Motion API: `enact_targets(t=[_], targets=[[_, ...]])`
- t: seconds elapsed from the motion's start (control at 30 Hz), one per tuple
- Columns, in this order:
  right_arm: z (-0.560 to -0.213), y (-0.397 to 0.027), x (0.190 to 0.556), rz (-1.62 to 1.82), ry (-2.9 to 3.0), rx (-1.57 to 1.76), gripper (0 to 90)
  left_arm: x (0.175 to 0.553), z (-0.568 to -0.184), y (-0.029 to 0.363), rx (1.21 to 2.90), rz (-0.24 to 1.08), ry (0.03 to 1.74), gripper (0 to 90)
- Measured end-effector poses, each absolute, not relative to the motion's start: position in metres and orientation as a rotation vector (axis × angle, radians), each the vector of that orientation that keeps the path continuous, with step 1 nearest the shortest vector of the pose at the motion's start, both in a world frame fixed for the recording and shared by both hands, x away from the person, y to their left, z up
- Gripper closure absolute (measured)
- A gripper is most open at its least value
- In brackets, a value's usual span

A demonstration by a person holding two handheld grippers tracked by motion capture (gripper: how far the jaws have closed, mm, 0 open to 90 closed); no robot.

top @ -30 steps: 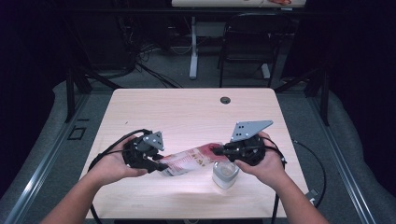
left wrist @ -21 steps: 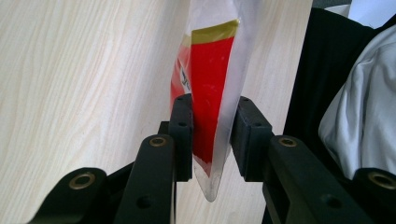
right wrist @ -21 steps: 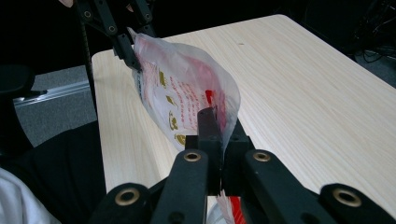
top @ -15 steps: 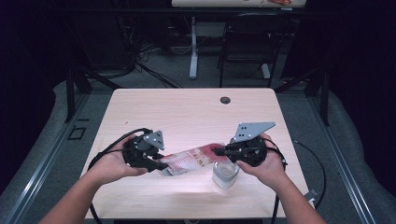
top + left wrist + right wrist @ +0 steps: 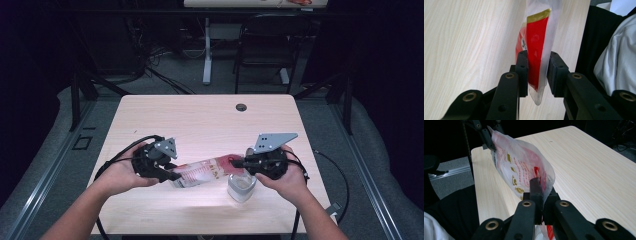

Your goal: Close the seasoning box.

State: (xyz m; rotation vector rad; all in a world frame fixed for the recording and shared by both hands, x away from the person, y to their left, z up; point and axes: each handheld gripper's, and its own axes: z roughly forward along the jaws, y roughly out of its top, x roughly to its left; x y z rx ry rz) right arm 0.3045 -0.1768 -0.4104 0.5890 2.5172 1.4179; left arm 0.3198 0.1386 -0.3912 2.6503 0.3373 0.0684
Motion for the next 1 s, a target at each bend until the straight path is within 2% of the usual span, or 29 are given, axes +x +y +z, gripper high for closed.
enact_targets(t=[1.0], targets=[[-0.423,-0.186,0.305,1.479,2.491,0.636,89.7,0.318,-0.376,0.138,2.627,0.103,0.323,75.7]])
